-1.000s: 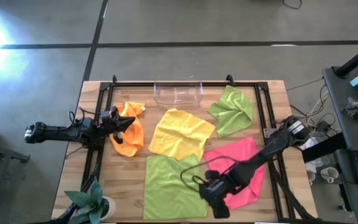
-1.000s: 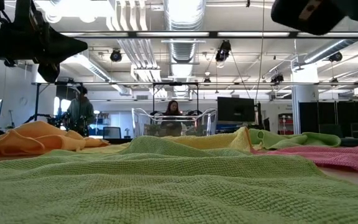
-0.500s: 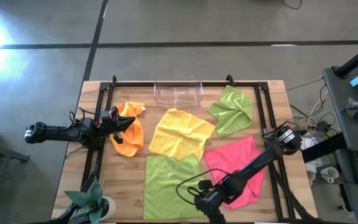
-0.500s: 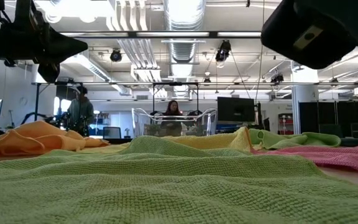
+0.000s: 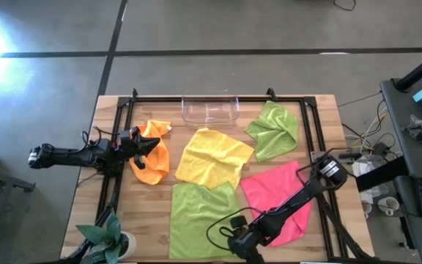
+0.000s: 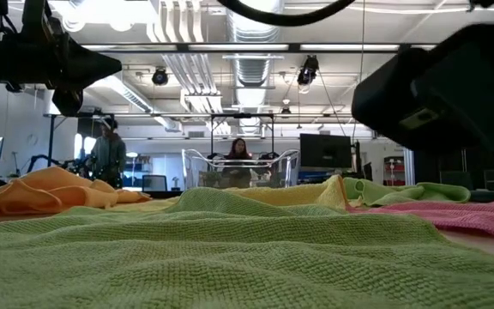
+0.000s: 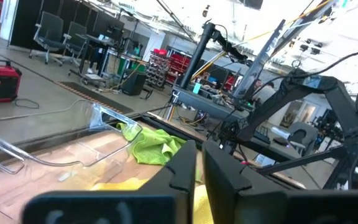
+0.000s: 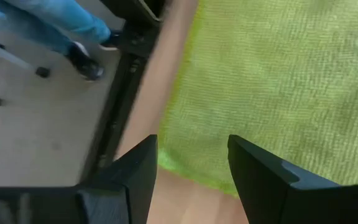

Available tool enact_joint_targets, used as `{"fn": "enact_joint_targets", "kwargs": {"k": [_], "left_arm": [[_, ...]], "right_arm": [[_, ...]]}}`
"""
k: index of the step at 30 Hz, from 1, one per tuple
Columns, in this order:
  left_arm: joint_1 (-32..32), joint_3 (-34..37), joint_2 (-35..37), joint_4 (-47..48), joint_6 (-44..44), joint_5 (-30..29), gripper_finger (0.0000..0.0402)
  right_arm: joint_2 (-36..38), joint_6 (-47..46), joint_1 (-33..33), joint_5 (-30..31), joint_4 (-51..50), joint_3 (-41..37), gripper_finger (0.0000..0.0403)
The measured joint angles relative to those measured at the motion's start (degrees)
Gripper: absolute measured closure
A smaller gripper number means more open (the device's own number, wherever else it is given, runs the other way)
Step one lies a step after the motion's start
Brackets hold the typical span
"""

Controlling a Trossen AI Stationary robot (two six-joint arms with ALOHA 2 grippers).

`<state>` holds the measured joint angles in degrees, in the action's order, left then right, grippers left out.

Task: Fold microfiber towels
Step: Fold the bottom green microfiber cloth

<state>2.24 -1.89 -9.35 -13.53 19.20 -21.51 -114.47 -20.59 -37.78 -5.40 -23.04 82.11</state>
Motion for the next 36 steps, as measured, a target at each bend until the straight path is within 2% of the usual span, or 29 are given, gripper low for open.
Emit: {"fn": "enact_joint_targets", "kwargs": {"k": [8, 12, 15, 18, 25, 30, 36], "left_arm": [[-0.01, 0.0, -1.35, 0.09, 0.04, 0.04, 0.0328], [-0.02, 0.0, -1.2, -0.08, 0.04, 0.04, 0.032], [-0.02, -0.2, -1.0, -0.49, 0.01, 0.08, 0.0322], [0.0, -1.01, -1.48, -0.47, -0.03, 0.55, 0.033], [0.07, -3.98, -6.15, -0.45, -3.11, 9.28, 0.0357], [0.07, -9.13, -12.03, 1.65, -3.13, 12.31, 0.0373], [0.17, -18.62, -21.07, 8.88, -5.12, 15.71, 0.0382]], "right_arm": [[-1.59, 1.88, -0.42, 7.97, -0.05, 0.09, 0.0218], [-2.63, 0.83, -0.42, 8.59, -0.03, 0.18, 0.0223], [-3.72, -1.86, -0.37, 8.94, -0.16, 0.24, 0.0244], [-4.69, -4.31, -0.33, 8.76, -0.27, 0.23, 0.0282], [-3.75, -6.61, -0.33, 7.22, -0.03, 0.15, 0.0384], [-1.42, -8.01, -0.3, 6.58, -1.41, -0.08, 0.0391], [0.25, -10.53, -0.33, 6.46, -4.19, -0.24, 0.0394]]}}
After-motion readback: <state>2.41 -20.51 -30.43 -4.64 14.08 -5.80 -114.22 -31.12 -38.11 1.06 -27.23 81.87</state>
